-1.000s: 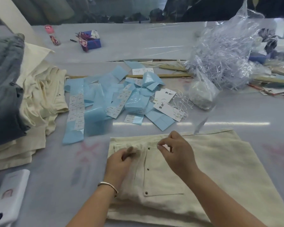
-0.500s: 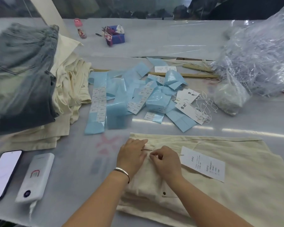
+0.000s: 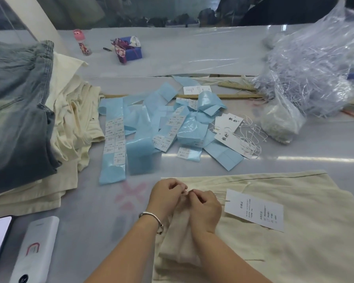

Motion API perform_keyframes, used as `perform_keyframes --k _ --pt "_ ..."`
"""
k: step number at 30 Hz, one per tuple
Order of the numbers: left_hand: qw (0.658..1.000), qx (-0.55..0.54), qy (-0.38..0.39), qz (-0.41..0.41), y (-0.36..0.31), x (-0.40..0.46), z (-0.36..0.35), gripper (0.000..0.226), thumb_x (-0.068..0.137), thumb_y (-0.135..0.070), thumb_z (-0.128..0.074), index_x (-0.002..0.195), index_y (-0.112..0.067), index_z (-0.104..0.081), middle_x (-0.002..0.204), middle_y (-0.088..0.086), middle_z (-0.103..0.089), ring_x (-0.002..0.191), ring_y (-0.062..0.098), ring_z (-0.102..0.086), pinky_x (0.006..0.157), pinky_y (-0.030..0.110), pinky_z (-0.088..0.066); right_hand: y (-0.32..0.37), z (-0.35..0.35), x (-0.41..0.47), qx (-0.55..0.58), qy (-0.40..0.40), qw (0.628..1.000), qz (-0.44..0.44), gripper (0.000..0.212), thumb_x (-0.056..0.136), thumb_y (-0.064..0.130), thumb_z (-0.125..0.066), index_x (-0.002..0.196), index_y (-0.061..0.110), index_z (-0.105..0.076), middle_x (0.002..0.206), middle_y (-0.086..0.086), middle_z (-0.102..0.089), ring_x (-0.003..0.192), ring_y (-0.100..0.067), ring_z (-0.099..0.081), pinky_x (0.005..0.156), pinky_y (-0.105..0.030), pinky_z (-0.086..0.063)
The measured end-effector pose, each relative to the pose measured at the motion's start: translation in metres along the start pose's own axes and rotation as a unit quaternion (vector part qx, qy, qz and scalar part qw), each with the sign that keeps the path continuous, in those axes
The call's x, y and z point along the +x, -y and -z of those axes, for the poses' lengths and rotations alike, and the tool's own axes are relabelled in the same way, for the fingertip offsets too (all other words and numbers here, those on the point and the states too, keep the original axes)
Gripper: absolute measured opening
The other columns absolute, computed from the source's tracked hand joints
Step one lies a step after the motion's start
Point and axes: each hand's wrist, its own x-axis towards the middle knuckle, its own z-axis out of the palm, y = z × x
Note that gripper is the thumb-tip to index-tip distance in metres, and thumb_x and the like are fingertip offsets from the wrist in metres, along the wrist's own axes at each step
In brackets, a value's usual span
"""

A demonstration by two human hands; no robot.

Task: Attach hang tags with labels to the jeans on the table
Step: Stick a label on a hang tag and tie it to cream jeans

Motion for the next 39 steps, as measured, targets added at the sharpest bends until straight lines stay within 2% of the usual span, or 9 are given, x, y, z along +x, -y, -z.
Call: perform_keyframes --k 4,10,16,19,22,25,30,35,39 --pt "0.991 -0.102 0.023 0.082 0.002 0.006 0.009 0.010 0.084 0.000 -0.068 0.076 -0.005 -0.070 0.055 -0.004 -0.065 0.048 0.006 -0.054 0.048 0.013 -0.044 -0.001 -0.007 -0.002 0.070 -0.019 0.997 -0.028 0.017 0.080 0.003 -0.072 0.075 0.019 -0.076 0.076 -0.003 -0.064 0.071 -0.013 -0.059 0.070 -0.022 -0.046" --pt "0.972 -0.117 0.105 0.176 0.008 0.018 0.012 0.014 0.079 -0.010 -0.077 0.067 -0.010 -0.070 0.052 -0.002 -0.058 0.040 0.005 -0.048 0.046 0.019 -0.042 -0.008 -0.009 -0.003 0.002 -0.017 1.000 0.011 0.011 0.080 0.007 -0.073 0.077 0.016 -0.077 0.066 -0.004 -0.053 0.061 -0.014 -0.052 0.061 -0.023 -0.038" --pt "0.991 -0.046 0.031 0.121 0.013 0.027 0.002 0.020 0.083 -0.007 -0.071 0.065 -0.012 -0.064 0.053 -0.004 -0.058 0.045 0.008 -0.048 0.042 0.014 -0.038 -0.001 0.008 -0.005 -0.067 0.019 0.991 0.111 0.006 0.079 0.008 -0.074 0.082 0.012 -0.076 0.080 0.003 -0.056 0.063 -0.007 -0.053 0.062 -0.019 -0.039" --pt "0.998 -0.001 -0.008 0.055 0.013 0.031 0.003 0.013 0.087 -0.011 -0.067 0.074 -0.011 -0.064 0.066 -0.004 -0.063 0.053 0.007 -0.049 0.051 0.014 -0.039 0.002 0.047 0.022 -0.131 -0.090 0.972 0.174 0.010 0.076 0.005 -0.073 0.084 0.010 -0.075 0.088 0.000 -0.058 0.057 -0.011 -0.052 0.060 -0.024 -0.041" --pt "0.999 -0.034 0.011 0.034 0.008 0.032 0.003 0.009 0.088 -0.010 -0.066 0.080 -0.006 -0.066 0.074 0.000 -0.072 0.044 0.007 -0.050 0.045 0.014 -0.040 0.004 0.089 0.074 -0.242 -0.106 0.963 0.047 0.021 0.083 0.026 -0.069 0.094 0.009 -0.065 0.089 -0.005 -0.062 0.077 -0.026 -0.058 0.068 -0.031 -0.041" --pt "0.997 -0.058 0.036 0.023 0.003 0.030 -0.001 0.007 0.087 -0.010 -0.068 0.081 -0.007 -0.068 0.077 0.001 -0.075 0.045 0.008 -0.056 0.043 0.012 -0.039 0.008 0.099 0.107 -0.393 -0.005 0.919 -0.047 0.037 0.082 0.052 -0.065 0.091 0.018 -0.056 0.085 0.001 -0.064 0.084 -0.024 -0.062 0.079 -0.036 -0.047" --pt "0.998 -0.053 0.042 -0.011 -0.003 0.023 -0.010 0.010 0.082 -0.002 -0.073 0.077 -0.011 -0.071 0.068 0.001 -0.071 0.050 0.008 -0.060 0.054 0.017 -0.049 0.007 0.087 0.125 -0.432 0.062 0.900 0.008 0.022 0.088 0.035 -0.064 0.077 0.020 -0.053 0.088 0.001 -0.064 0.084 -0.020 -0.059 0.070 -0.032 -0.045" --pt "0.997 -0.003 0.038 -0.063 -0.011 0.017 -0.013 0.020 0.083 -0.006 -0.072 0.074 -0.024 -0.073 0.067 -0.007 -0.069 0.055 0.003 -0.060 0.060 0.017 -0.051 0.011 0.082 0.132 -0.489 0.105 0.865 0.050 0.003 0.091 0.015 -0.057 0.092 0.013 -0.058 0.098 -0.004 -0.063 0.093 -0.024 -0.059 0.071 -0.030 -0.042" --pt "0.995 0.012 0.057 -0.084 -0.018 0.009 -0.018 0.011 0.086 -0.012 -0.071 0.078 -0.019 -0.073 0.066 -0.006 -0.067 0.055 0.000 -0.057 0.059 0.012 -0.047 0.021 0.084 0.127 -0.405 0.099 0.907 0.064 0.017 0.080 0.000 -0.054 0.075 0.017 -0.055 0.085 -0.001 -0.062 0.075 -0.016 -0.056 0.063 -0.026 -0.040"
